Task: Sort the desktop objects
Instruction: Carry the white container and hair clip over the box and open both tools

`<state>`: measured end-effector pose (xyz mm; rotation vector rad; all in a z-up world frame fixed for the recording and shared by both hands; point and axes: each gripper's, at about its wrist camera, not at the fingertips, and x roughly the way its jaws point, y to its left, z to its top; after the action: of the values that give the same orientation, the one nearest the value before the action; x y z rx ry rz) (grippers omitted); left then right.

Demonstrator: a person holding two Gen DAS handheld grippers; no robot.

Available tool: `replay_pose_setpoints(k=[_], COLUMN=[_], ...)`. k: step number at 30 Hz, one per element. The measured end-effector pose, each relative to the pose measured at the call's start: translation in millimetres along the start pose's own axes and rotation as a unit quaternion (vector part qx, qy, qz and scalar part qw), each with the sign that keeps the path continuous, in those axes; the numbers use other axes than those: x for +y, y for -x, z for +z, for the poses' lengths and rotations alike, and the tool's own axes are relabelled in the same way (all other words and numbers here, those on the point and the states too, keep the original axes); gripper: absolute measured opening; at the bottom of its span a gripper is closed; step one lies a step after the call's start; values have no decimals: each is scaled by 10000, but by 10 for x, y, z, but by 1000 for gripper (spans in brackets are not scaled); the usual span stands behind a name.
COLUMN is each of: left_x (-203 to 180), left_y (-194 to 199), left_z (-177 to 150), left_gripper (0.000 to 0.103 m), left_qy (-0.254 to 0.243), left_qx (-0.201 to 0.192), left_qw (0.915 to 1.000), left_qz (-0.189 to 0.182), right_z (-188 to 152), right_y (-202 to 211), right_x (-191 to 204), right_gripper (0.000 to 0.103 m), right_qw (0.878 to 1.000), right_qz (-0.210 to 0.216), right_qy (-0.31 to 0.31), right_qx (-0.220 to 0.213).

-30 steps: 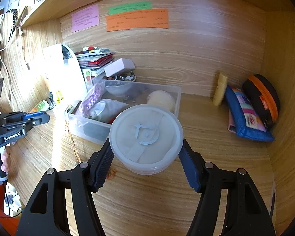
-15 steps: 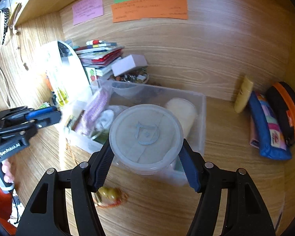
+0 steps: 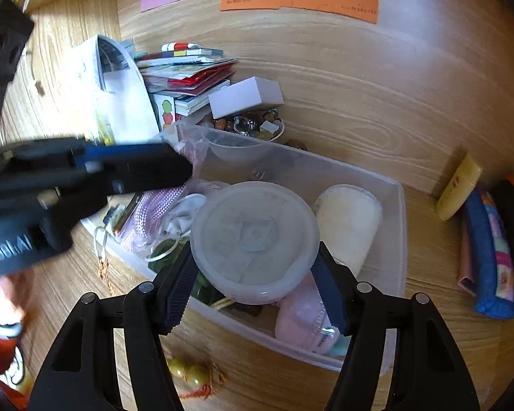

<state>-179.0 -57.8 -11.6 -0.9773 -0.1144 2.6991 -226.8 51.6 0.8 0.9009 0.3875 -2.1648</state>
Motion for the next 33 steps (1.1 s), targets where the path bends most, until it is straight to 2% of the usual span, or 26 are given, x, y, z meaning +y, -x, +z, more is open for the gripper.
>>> replay_pose_setpoints(k=[8,14,22,27,31,33], left_x=[96,59,-4,-14,14,25], left_y=[-197,-274,-171,-109,-93,-72], left_z=[-44,-89,-61,-44,-33,-26], left_gripper=[18,18,18,18,34,39], left_qy=[216,163,89,66,139,172], left_qx=[395,520,330,248,205,153], left_qw=[9990,9985,9994,9997,9997,9997], left_qz=[-26,-9,-25,-31,-1,12], right_z=[-35,-42,-59,-59,-57,-62], right_y=[-70,-82,-58,-55,-37,-28], right_x=[-81,-43,-71,-97,-114,-102], right_gripper=[62,62,64,74,79,80], right_qw=[9994,9997,9994,9988,9985,9984], right_qz=[172,-86,-169,-313,-396,-425], right_qy=[-309,-197,-243,-281,-273,-265], right_qx=[-49,-122,-205,-231,-249,-272])
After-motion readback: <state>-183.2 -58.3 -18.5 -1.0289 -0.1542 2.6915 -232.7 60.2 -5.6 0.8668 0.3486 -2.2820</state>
